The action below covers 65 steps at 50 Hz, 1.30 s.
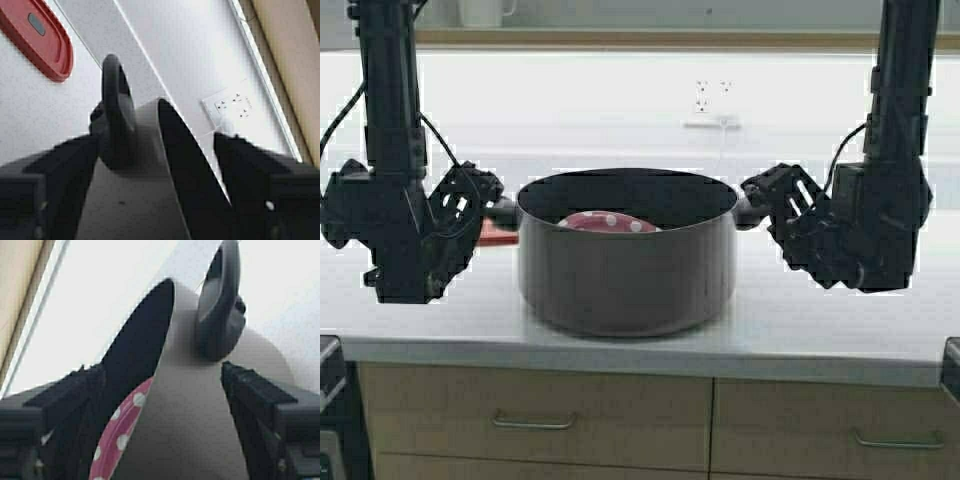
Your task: Open the cabinet, put the pot inside, then close it
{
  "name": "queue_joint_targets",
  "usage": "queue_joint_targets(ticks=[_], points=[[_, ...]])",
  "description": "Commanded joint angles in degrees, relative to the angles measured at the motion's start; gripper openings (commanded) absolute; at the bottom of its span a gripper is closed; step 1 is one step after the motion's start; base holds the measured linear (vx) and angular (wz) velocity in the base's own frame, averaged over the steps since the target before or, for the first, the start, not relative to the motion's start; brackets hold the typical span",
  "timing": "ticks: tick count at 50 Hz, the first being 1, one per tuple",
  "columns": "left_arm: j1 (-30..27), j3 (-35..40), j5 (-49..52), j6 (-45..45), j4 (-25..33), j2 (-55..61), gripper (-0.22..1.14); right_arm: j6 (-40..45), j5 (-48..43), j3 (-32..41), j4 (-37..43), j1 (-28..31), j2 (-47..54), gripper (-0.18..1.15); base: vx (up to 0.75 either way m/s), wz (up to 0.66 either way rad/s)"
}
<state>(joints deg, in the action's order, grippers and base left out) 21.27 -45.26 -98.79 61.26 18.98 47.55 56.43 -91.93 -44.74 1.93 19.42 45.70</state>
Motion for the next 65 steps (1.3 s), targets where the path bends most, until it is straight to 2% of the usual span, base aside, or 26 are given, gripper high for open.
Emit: queue_joint_targets(ticks=[1,12,22,39,55,58,61,62,65], points=[[-0.09,2.46,-0.26,-0.18,0.09,0.35,0.99,-0.35,-0.7,2.72,2.2,0.26,0.18,1.01,0.09,-0.02],[-1.67,9.4,4.48,-0.09,-0.09,2.37,0.99,0.35,-0.44,12.66,2.37,-1.49,5.45,1.01,0.07,-0.02],[-2.99,14.33,8.26,-0.18,-0.44,3.16,0.99,1.05,1.76,16.61,1.32,-3.43,7.65,1.01,0.03,0.0],[-3.52,14.94,8.79,-0.18,-0.44,4.75,0.99,1.85,6.15,21.18,-2.02,-4.75,8.17,1.01,0.01,0.0],[-3.87,14.85,8.88,-0.18,-0.09,4.83,0.98,4.83,6.5,22.32,-2.2,-5.27,9.32,0.97,0.0,0.0],[-3.87,14.85,9.23,-0.09,-0.09,4.83,0.96,5.98,7.29,22.32,-2.2,-5.45,9.4,0.85,0.0,0.0],[-3.87,14.85,10.02,-0.09,-0.09,4.75,0.86,6.68,8.7,22.32,-2.29,-5.45,9.4,0.61,0.0,0.0],[-3.87,14.85,10.28,-0.09,-0.09,4.75,0.8,6.94,8.88,22.32,-2.2,-5.45,9.49,0.51,0.0,0.0],[-3.87,14.68,11.16,0.18,-0.09,4.75,0.52,7.21,8.88,22.06,-2.2,-5.45,9.32,0.18,0.0,0.0]])
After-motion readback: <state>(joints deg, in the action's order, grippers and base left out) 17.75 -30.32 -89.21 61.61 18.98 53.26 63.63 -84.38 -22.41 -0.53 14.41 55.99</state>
